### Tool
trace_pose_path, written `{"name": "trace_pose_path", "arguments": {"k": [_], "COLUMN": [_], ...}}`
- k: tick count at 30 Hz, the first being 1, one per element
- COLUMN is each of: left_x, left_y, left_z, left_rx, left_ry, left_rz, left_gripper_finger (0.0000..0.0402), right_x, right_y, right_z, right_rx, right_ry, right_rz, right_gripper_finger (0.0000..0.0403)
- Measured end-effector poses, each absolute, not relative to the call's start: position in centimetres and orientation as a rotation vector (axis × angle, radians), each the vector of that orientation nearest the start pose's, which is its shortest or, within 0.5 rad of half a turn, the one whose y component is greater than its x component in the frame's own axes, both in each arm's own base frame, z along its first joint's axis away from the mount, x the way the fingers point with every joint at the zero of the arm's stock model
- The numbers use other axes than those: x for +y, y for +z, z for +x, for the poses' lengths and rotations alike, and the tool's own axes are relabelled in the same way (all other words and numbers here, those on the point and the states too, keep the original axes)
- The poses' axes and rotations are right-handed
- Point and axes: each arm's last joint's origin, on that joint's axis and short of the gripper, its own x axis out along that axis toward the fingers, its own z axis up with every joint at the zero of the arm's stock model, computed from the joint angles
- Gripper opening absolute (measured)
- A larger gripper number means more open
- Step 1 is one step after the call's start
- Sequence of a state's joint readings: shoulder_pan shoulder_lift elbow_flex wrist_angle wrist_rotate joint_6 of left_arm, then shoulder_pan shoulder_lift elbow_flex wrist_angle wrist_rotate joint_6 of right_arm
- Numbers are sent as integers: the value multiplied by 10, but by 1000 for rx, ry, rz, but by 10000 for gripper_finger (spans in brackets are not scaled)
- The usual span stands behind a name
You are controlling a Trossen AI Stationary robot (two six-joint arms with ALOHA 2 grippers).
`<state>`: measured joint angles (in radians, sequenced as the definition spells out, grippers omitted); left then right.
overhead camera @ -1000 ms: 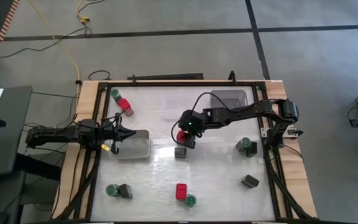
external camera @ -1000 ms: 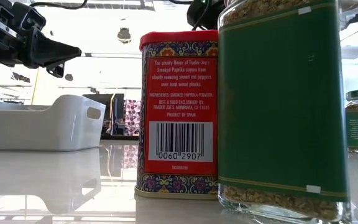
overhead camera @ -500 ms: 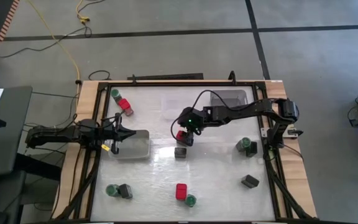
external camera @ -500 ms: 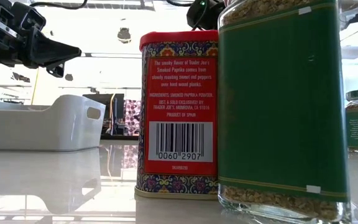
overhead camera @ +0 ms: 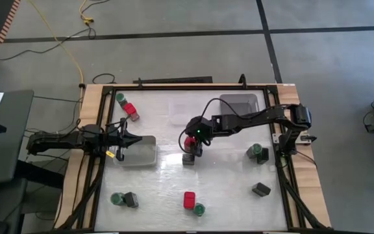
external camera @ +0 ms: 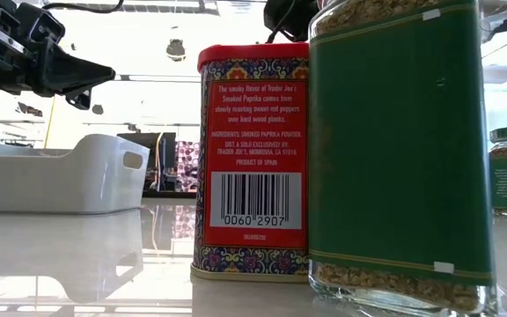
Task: Sort spices by type
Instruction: Put the red seasoning can into the transparent bin
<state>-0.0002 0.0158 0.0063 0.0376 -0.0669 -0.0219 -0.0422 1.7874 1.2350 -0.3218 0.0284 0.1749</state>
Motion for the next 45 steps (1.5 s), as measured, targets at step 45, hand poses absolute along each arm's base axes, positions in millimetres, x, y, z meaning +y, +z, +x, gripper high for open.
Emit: {"name": "trace_pose_path", "arguments": {"k": [45], "left_x": [2], "left_y": [168], "left_z": [98], "left_rx": [-29], "left_ry": [66], "left_rz": [-23], "left_gripper_finger": [0], "right_x": [-26], "right_y": [209], "right_z": [377], "right_rx": [876], "right_ry": [-162], "right_rz": [183], "right_gripper_finger": [345]}}
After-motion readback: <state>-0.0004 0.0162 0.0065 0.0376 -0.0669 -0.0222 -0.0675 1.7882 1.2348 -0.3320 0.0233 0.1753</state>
